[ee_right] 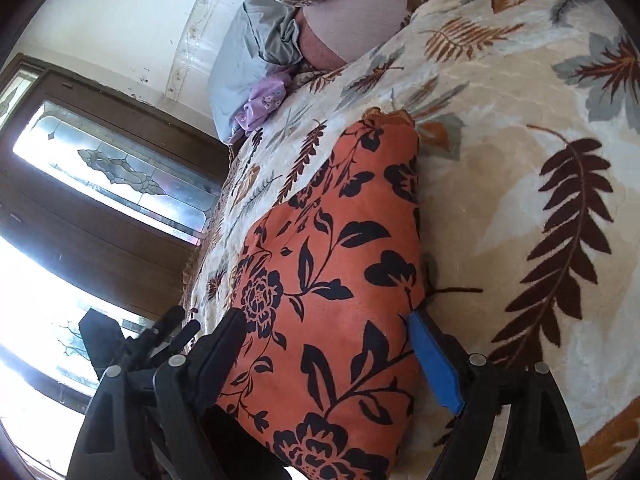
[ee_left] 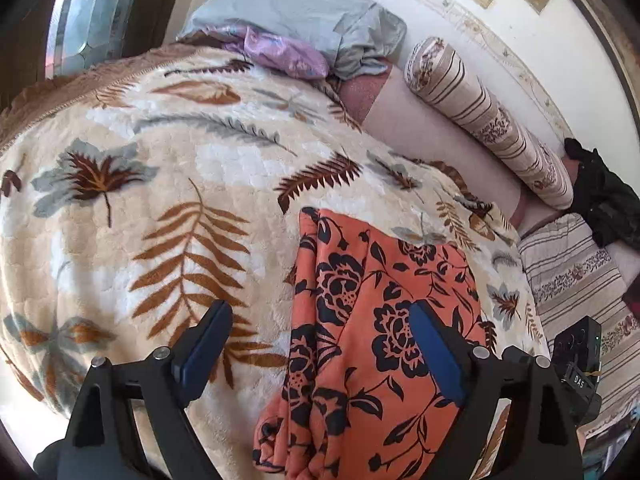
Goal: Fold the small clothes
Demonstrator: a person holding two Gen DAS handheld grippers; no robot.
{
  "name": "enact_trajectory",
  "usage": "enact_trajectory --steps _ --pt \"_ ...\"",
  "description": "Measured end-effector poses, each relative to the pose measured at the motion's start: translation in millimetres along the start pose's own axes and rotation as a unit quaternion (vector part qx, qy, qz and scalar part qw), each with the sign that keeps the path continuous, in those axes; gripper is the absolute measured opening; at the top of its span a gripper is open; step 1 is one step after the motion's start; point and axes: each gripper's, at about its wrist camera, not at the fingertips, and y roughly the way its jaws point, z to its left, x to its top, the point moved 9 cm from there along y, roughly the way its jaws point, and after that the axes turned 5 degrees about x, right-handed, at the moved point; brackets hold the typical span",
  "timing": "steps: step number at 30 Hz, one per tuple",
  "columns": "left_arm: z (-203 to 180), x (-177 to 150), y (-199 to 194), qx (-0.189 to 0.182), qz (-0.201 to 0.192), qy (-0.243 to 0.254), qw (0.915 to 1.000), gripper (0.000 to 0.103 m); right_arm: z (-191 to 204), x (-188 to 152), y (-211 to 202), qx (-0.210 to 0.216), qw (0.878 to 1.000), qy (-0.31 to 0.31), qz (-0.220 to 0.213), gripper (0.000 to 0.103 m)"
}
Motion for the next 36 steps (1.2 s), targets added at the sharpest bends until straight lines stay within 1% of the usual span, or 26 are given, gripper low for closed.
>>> enact_trajectory --steps 1,3,4,5,6,8,9,10,11,13,15,16,19,22,23,25,31,33,34,36 --pt "-2 -8 20 0.002 0.038 0.015 0.9991 0.090 -4 1 6 -0.004 1.000 0.002 0.004 0.086" --pt "2 -31 60 0.035 0.115 0.047 0.9916 0.091 -12 -1 22 -0.004 1.000 0.015 0.023 0.086" --pt "0 -30 61 0.032 0.094 0.052 0.9937 0.091 -16 -5 34 -0.001 0.999 0.023 0.047 0.086" --pt "-4 -28 59 0.030 0.080 0.058 0.9947 0.091 -16 -6 39 -0.008 0.998 0.011 0.053 0.086" --pt "-6 -30 60 0.035 0.084 0.067 0.9936 0.091 -13 -6 40 -0.018 0.998 -0.012 0.054 0.084" --pt "-8 -31 61 0.040 0.080 0.070 0.9935 0.091 -9 -7 44 -0.030 0.997 -0.038 0.065 0.084" --pt "-9 -31 62 0.044 0.078 0.076 0.9931 0.091 -10 -8 44 -0.031 0.997 -0.042 0.065 0.081" --pt "-11 -31 62 0.049 0.075 0.082 0.9926 0.091 -12 -8 44 -0.033 0.997 -0.042 0.063 0.076" --pt "-13 -32 62 0.054 0.074 0.086 0.9921 0.091 -14 -7 42 -0.031 0.997 -0.040 0.061 0.074" --pt "-16 -31 64 0.063 0.070 0.092 0.9913 0.091 -18 -7 39 -0.024 0.998 -0.033 0.055 0.065" --pt "-20 -32 64 0.074 0.064 0.104 0.9898 0.091 -21 -7 35 -0.020 0.998 -0.026 0.052 0.061" --pt "-16 -31 61 0.078 0.061 0.109 0.9891 0.090 -21 -6 35 -0.022 0.998 -0.026 0.052 0.061" --pt "-20 -31 59 0.079 0.057 0.126 0.9872 0.082 -19 -6 36 -0.036 0.997 -0.030 0.053 0.060" --pt "-28 -31 57 0.077 0.055 0.140 0.9855 0.071 -17 -6 37 -0.048 0.997 -0.034 0.054 0.057" --pt "-30 -32 57 0.075 0.055 0.145 0.9850 0.066 -17 -7 37 -0.054 0.996 -0.039 0.055 0.057" --pt "-34 -32 56 0.083 0.051 0.155 0.9831 0.065 -13 -7 39 -0.064 0.995 -0.047 0.056 0.055" --pt "-38 -33 56 0.077 0.054 0.162 0.9823 0.054 -9 -6 39 -0.076 0.993 -0.062 0.061 0.050" --pt "-40 -33 56 0.077 0.052 0.168 0.9814 0.047 -7 -6 38 -0.080 0.992 -0.070 0.062 0.048" --pt "-42 -34 55 0.077 0.052 0.171 0.9809 0.046 -6 -6 38 -0.082 0.992 -0.077 0.063 0.046" --pt "-44 -34 54 0.077 0.048 0.175 0.9803 0.037 -1 -6 38 -0.088 0.990 -0.089 0.065 0.043"
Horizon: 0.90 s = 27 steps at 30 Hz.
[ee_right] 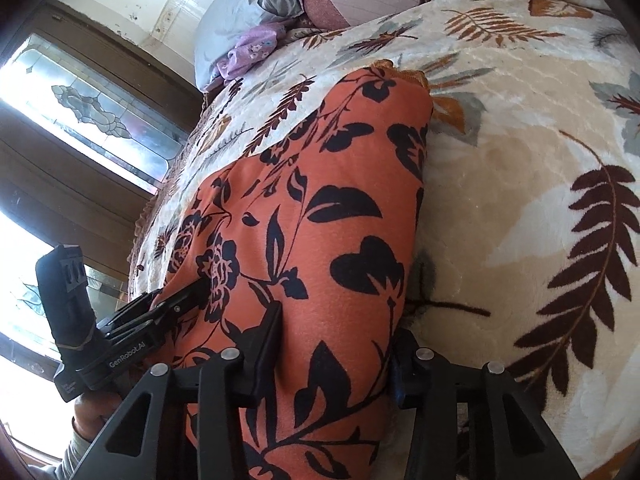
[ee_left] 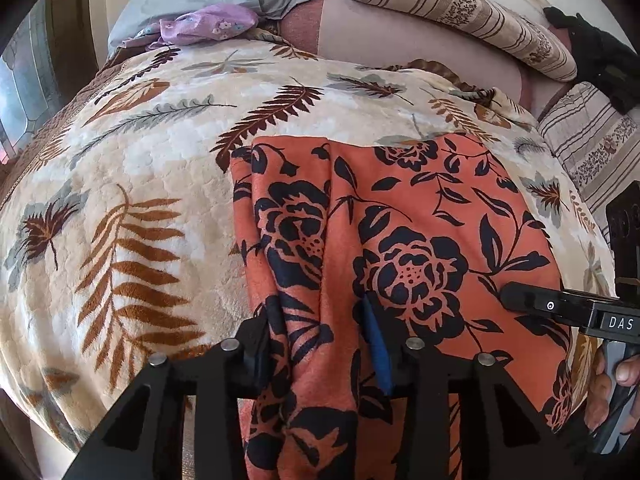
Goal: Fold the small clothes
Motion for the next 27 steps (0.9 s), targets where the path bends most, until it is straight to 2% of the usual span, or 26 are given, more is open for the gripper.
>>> enact_trajectory --steps 3,8,14,18,22,24,25,26,27 --pt "-1 4 -6 -0.005 -0.010 -0.002 0.9999 0.025 11 5 -6 -0.012 0.999 -0.030 -0.004 0.038" --pt "-3 21 -25 -0.035 -0.031 -0.032 0.9984 0.021 44 22 -27 -0.025 0.995 -0.097 -0.015 0.035" --pt "-28 82 -68 -0.058 -0.113 -0.038 0.9912 0.021 65 70 -80 -0.041 0.986 -0.144 -0.072 0.035" --pt "-55 127 -81 -0.077 -0.146 -0.032 0.9858 0.021 57 106 -121 -0.055 0.981 -0.145 -0.113 0.035" --pt "-86 143 -57 -0.089 -0.136 -0.019 0.9866 0.024 17 123 -140 -0.066 0.983 -0.112 -0.133 0.035" --pt "-106 135 -22 -0.073 -0.099 0.015 0.9923 0.038 -22 124 -134 -0.072 0.986 -0.074 -0.134 0.037" --pt "-111 126 1 -0.058 -0.071 0.029 0.9954 0.045 -49 122 -125 -0.081 0.987 -0.049 -0.128 0.045" --pt "-113 115 25 -0.039 -0.042 0.037 0.9977 0.058 -79 117 -114 -0.091 0.989 -0.015 -0.115 0.051" --pt "-112 100 48 -0.021 -0.008 0.047 0.9987 0.060 -115 107 -101 -0.113 0.989 0.032 -0.095 0.057"
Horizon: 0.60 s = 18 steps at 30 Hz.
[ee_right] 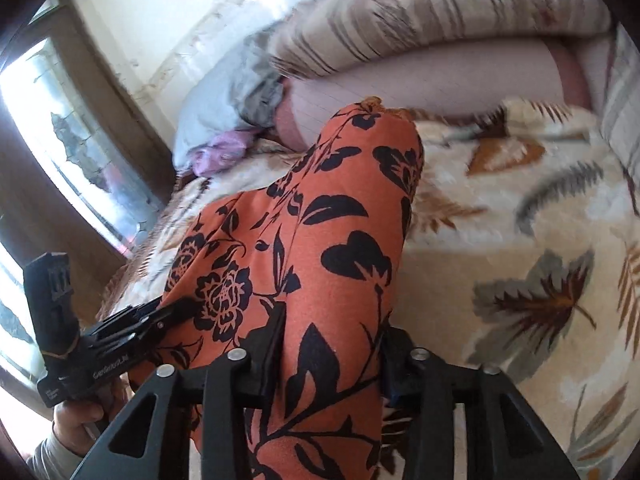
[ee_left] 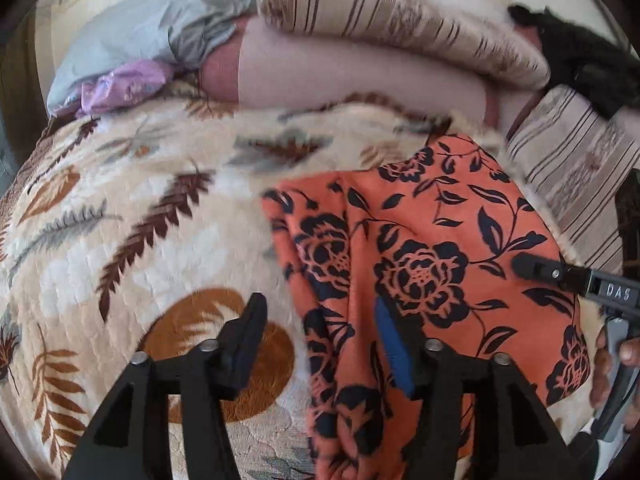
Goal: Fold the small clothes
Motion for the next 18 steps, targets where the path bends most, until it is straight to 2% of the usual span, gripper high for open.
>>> enact_trajectory --steps 1,2,3,5,7,10,11,12,13,16,18 --pt "3 -16 14 0.008 0.029 0.004 0.9995 0.060 -29 -14 11 -0.030 0.999 0.036 0.019 0.057" --pt "5 -27 14 -0.011 0.028 -0.007 0.9995 0.061 -45 -24 14 -0.029 0.998 0.058 0.020 0.057" --pt "12 -31 6 -0.018 0.005 -0.025 0.9995 0.062 -48 -30 9 0.005 0.998 0.069 0.000 0.057" --pt "22 -34 -11 -0.009 -0.019 -0.038 0.9990 0.065 -48 -33 -4 -0.007 0.998 0.053 -0.021 0.058" --pt "26 -33 -28 0.000 -0.040 -0.044 0.9982 0.065 -33 -26 -22 -0.023 0.998 0.018 -0.049 0.058" --pt "23 -38 -42 -0.007 -0.066 -0.047 0.9967 0.068 2 -8 -46 0.002 0.995 -0.031 -0.095 0.058" --pt "20 -43 -36 0.002 -0.061 -0.040 0.9973 0.072 14 -9 -49 0.016 0.994 -0.046 -0.103 0.060" --pt "18 -47 -23 0.019 -0.043 -0.024 0.9986 0.073 26 -9 -47 0.027 0.992 -0.061 -0.104 0.069" --pt "19 -51 -6 0.032 -0.018 -0.011 0.9993 0.073 34 -13 -38 0.031 0.993 -0.070 -0.094 0.079" --pt "22 -51 -7 0.026 -0.029 -0.040 0.9985 0.075 17 -41 14 0.019 0.999 -0.038 0.002 0.080" --pt "21 -48 -13 0.036 -0.038 -0.024 0.9984 0.075 14 -38 11 0.022 0.999 -0.027 -0.012 0.080"
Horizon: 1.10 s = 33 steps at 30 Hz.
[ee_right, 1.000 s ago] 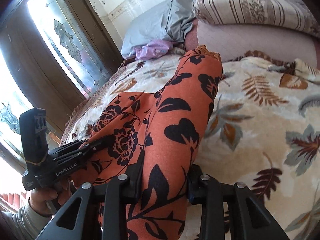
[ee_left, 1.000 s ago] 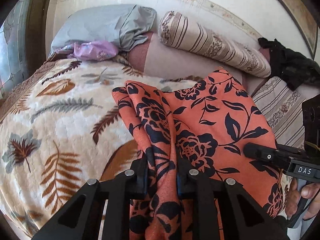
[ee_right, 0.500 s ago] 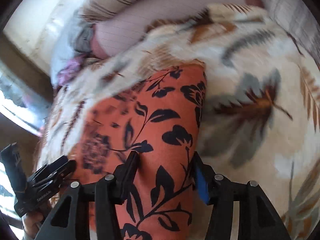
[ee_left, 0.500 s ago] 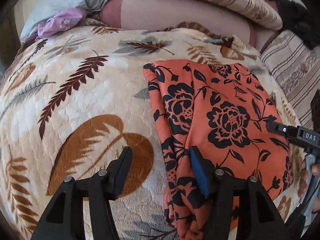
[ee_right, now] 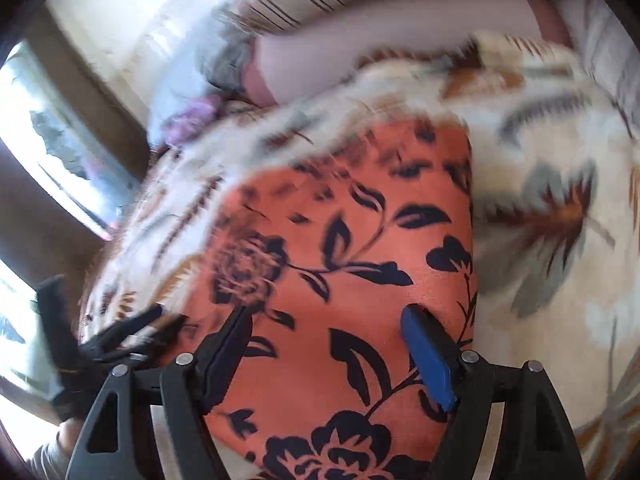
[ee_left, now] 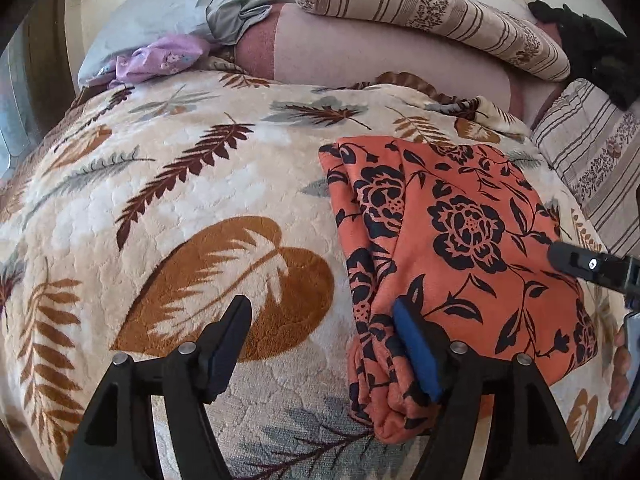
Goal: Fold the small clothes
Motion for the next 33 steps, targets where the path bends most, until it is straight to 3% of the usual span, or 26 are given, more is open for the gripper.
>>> enact_trajectory --steps 4,7,10,14,21,25,28,31,33 --pt "-2 -1 2 0.002 -0.008 0.012 0.9999 0.075 21 36 -6 -0.001 0.999 -0.029 -0.025 0.080" --pt "1 -1 3 -0.002 -0.010 -0.003 0.9999 0.078 10 62 15 -0.011 1.000 -0.016 -0.018 0.080" --pt "3 -2 5 -0.009 -0.011 -0.008 0.9999 0.083 -20 58 50 -0.020 0.999 0.037 0.031 0.080" --pt "7 -4 8 -0.018 -0.008 -0.025 0.9995 0.088 -15 63 45 -0.029 0.999 0.036 0.008 0.080" --pt "10 -6 6 -0.020 -0.001 -0.039 0.9990 0.090 21 21 -5 -0.040 0.999 -0.004 -0.017 0.080" --pt "7 -8 -2 -0.005 -0.009 -0.029 0.9995 0.090 18 -26 -6 -0.058 0.998 -0.035 0.018 0.080" --pt "5 -11 -17 0.004 -0.005 -0.021 0.9998 0.090 21 -27 -18 -0.066 0.997 -0.029 0.007 0.080" --pt "2 -17 -40 0.004 -0.012 -0.016 0.9998 0.090 41 -26 -46 -0.040 0.998 -0.028 -0.029 0.080" --pt "-2 -24 -52 0.000 -0.009 -0.016 0.9998 0.090 46 -41 -52 -0.038 0.998 -0.038 -0.027 0.086"
